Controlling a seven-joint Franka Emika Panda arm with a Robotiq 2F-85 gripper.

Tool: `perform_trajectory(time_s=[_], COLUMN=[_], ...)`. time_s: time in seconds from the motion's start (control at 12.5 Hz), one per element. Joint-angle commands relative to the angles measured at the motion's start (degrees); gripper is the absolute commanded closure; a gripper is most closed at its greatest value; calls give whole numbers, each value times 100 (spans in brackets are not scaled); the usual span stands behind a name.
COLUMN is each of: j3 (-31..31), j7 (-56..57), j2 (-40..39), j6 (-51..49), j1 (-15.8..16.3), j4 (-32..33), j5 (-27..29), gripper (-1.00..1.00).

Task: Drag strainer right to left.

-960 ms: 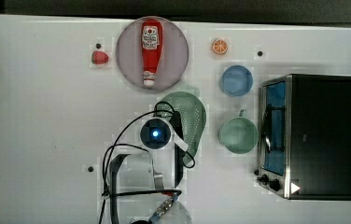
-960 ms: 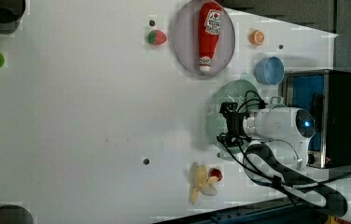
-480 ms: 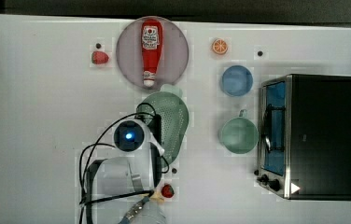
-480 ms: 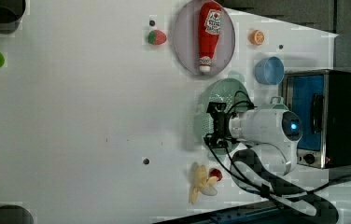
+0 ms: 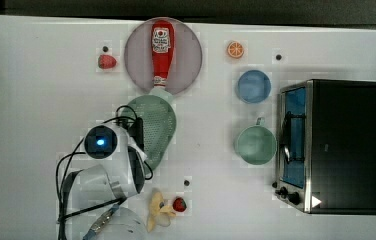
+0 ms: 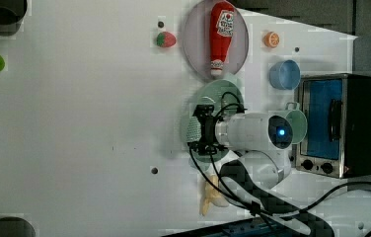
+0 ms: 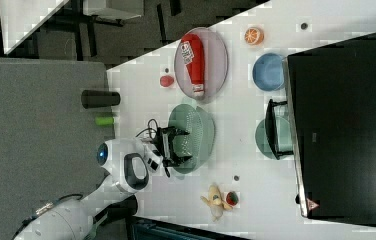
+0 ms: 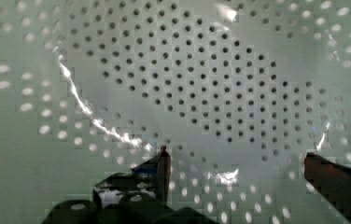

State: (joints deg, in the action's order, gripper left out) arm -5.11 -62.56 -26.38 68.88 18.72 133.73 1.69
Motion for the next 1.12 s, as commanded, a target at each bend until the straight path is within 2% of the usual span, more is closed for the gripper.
perform_trajectory(time_s=[0.08,0.48,0.8,1.12], j3=[-54,-55,-54,-52], j7=[-337,-480,-985,-1132], j2=[-100,-343,-528,-708], j6=[-159,-478,-516,-555], j1=[331,815,1201,1442], j4=[-248,-810,-1166,-1488], j5=[110,596,682,695], gripper=[-100,-100,-100,-100])
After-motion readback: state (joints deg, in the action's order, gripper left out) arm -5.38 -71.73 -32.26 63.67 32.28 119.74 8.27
